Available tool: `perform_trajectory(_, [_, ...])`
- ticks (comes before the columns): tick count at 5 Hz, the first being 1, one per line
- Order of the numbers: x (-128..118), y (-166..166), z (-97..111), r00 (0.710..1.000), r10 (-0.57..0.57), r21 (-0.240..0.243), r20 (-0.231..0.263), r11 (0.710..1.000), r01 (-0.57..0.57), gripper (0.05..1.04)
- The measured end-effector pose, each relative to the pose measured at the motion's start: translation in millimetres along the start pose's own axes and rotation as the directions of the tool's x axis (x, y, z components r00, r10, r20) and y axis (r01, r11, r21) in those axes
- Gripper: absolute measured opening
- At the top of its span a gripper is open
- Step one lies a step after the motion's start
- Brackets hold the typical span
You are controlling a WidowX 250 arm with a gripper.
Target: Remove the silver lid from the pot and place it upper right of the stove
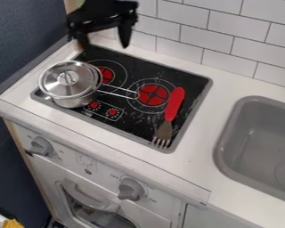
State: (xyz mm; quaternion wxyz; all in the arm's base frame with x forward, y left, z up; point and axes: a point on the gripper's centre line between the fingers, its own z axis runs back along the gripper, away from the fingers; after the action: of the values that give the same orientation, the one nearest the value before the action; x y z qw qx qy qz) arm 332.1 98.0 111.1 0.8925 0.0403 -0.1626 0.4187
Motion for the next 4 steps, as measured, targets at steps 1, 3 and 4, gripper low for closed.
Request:
perform_trajectory(1, [8.4, 25.5, -7.5, 0.994, 0.112, 0.088, -0.013, 0.990, -0.111, 1.001])
perform_trajectory(3, [12.8, 54.0, -39.4, 0.972, 0.220, 0.186, -0.082, 0.962, -0.202, 1.001])
perform_trajectory(4, [16.2, 54.3, -54.7, 0.971, 0.217, 0.207, -0.098, 0.959, -0.193, 1.001])
